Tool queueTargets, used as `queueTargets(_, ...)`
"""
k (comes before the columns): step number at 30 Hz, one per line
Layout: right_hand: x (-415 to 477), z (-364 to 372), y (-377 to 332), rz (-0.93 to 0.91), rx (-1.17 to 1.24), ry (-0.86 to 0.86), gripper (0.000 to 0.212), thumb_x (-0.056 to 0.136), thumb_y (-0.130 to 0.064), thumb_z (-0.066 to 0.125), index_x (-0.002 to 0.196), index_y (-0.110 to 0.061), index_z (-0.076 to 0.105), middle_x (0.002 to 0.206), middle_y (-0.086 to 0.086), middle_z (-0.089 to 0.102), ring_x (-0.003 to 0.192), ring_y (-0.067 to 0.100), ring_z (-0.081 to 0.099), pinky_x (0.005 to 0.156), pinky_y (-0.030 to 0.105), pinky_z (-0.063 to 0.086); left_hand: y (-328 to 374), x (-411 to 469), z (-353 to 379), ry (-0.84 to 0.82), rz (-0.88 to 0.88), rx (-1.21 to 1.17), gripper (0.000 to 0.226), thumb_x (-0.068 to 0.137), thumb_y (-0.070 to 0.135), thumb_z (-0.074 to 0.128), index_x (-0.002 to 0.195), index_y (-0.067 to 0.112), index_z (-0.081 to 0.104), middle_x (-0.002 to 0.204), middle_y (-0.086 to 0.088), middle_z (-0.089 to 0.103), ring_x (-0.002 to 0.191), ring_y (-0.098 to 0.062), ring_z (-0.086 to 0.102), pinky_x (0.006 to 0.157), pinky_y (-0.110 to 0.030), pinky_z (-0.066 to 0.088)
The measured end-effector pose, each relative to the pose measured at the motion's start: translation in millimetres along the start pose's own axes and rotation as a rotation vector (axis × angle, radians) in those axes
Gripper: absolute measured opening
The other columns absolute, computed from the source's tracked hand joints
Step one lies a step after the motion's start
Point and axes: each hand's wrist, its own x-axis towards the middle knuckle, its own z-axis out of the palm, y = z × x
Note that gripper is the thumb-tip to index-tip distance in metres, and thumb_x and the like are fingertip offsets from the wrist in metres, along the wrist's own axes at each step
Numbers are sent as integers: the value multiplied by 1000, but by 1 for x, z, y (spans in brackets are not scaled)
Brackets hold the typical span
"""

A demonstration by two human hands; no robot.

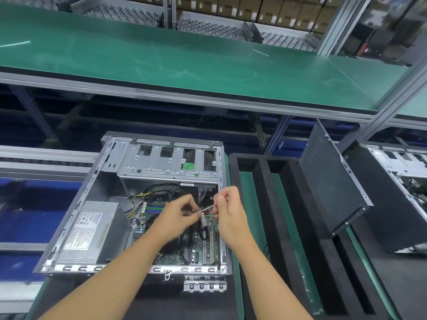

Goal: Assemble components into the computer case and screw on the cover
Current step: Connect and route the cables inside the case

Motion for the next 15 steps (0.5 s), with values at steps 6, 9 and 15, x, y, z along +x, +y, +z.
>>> queueTargets(6, 4, -4, -4, 28, -12, -16, 20, 107, -14, 36, 93, -26, 44, 83, -6, 54, 71, 5, 51, 73, 34, 48, 4, -3, -8, -72, -10, -125, 14, 89, 20, 72, 85, 29, 62, 92, -1, 74, 89, -16, 71, 83, -31, 50)
queueTargets(9, 2, -2, -3, 24, -29, -5, 20, 107, -16, 36, 92, -27, 42, 78, -5, 51, 68, 4, 46, 70, 29, 43, 6, -3, -7, -59, -41, -168, 15, 88, 12, 72, 85, 24, 65, 90, -5, 75, 91, -19, 72, 89, -33, 52)
queueTargets(15, 1, -2, -9, 30, -58, 5, 18, 107, -16, 39, 92, -25, 42, 80, -3, 50, 69, 10, 44, 68, 30, 40, 6, 2, 1, 39, -145, -156, 19, 82, 14, 80, 83, 18, 61, 85, 2, 71, 73, -10, 69, 76, -26, 47)
